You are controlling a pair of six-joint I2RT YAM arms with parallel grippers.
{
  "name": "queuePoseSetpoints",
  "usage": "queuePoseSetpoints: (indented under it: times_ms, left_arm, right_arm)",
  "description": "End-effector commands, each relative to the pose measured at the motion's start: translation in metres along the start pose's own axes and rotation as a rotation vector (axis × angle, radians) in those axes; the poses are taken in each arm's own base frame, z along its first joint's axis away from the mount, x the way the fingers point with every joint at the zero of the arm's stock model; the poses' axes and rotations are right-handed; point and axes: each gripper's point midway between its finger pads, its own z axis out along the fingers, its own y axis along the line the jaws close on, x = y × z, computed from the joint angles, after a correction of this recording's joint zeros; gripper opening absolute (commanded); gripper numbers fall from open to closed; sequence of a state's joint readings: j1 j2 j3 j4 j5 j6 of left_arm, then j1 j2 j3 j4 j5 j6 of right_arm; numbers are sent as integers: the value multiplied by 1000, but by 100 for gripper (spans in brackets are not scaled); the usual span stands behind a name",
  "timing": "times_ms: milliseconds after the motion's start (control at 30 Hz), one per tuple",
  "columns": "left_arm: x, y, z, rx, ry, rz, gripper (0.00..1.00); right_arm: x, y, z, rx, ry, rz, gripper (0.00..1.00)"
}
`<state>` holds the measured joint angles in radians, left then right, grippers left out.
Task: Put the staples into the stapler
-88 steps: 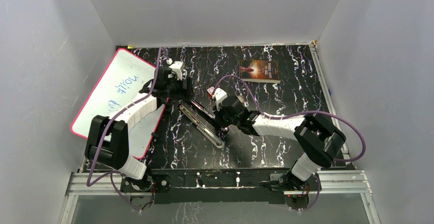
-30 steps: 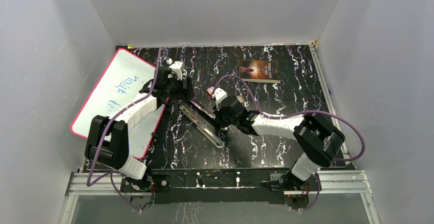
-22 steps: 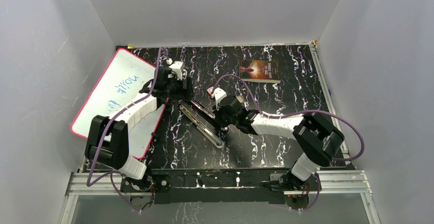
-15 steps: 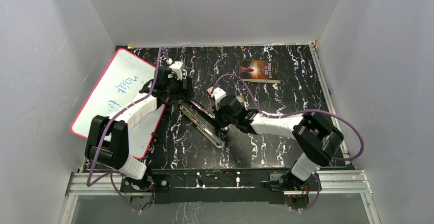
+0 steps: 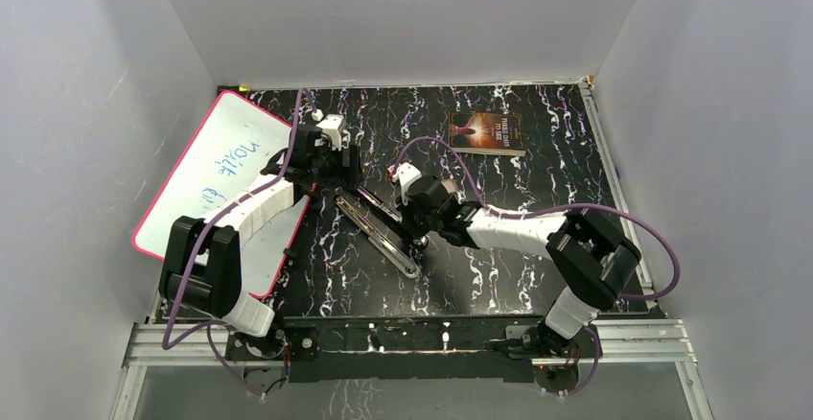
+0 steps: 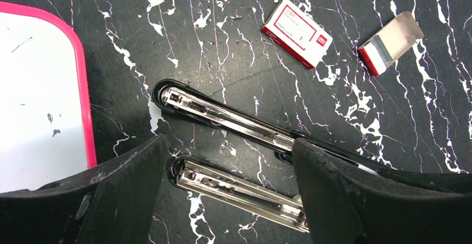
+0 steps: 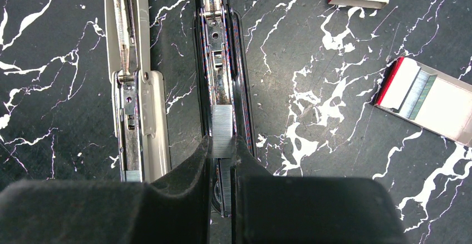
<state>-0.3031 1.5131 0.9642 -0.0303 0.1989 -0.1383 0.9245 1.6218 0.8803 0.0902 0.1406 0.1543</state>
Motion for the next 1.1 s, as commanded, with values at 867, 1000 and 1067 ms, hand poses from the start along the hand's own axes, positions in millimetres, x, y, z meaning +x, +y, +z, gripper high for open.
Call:
queuePoseSetpoints:
  times_ms: [867, 1000, 1067]
  left_arm:
    - [-21, -5, -7, 20, -47, 14, 81]
    - [-21, -5, -6, 19, -46, 13, 81]
    - [-21, -5, -6, 19, -44, 13, 81]
  right_arm:
    - [6, 3, 2, -17, 172, -77, 2]
    - [5, 3, 3, -18, 183, -86, 2]
    - [5, 3, 3, -16, 186, -89, 2]
